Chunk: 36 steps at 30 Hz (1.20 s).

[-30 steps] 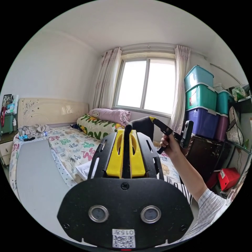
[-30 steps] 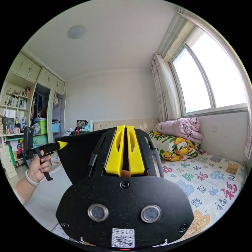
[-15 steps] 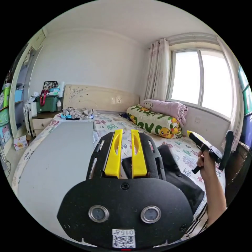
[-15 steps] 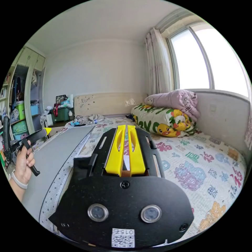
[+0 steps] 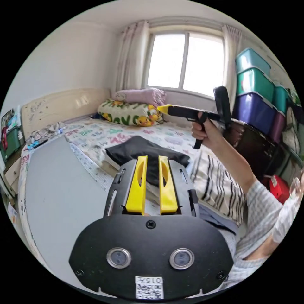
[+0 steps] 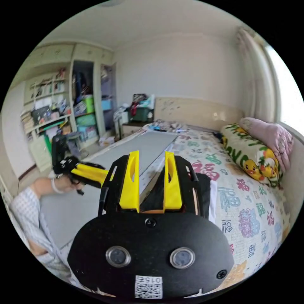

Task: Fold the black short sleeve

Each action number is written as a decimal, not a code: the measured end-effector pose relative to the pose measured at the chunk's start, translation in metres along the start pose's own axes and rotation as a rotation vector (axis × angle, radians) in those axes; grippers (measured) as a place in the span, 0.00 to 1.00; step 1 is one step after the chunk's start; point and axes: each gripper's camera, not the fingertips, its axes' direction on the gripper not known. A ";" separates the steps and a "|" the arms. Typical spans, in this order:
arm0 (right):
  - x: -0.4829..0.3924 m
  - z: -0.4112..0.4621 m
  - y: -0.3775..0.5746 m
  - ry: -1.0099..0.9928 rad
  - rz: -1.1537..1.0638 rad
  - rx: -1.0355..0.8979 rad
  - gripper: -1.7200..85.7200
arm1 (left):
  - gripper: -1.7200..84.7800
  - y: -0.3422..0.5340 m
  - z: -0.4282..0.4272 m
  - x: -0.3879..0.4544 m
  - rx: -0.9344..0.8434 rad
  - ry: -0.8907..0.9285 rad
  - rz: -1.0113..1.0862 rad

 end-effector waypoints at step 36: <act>0.307 -0.066 0.173 -0.855 0.482 0.255 0.08 | 0.16 0.031 0.328 0.114 -0.017 0.640 -0.358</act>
